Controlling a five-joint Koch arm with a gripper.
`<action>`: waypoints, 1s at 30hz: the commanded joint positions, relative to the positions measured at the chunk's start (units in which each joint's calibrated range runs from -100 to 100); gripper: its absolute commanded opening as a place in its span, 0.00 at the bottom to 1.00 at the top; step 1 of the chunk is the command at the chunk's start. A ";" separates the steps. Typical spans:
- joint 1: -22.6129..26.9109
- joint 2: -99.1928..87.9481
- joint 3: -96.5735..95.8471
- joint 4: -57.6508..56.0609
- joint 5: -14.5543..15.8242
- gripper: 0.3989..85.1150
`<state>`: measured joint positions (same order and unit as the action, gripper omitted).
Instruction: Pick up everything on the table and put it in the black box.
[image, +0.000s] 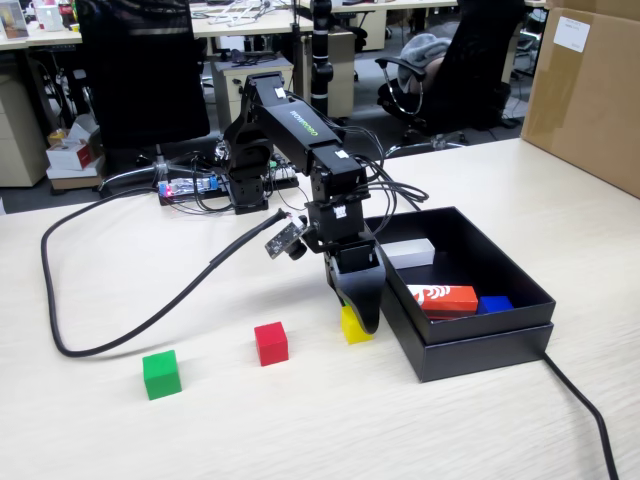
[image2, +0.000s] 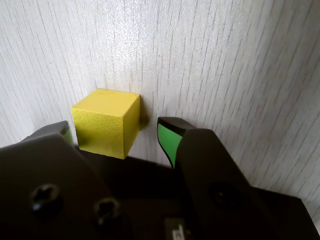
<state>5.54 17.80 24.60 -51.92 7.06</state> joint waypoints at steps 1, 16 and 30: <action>-0.20 -1.79 2.60 -0.22 -0.49 0.34; -0.93 -9.48 1.24 -0.05 -0.44 0.01; 7.86 -54.92 -2.84 -8.86 0.93 0.01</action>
<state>9.74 -29.45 19.76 -60.82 7.01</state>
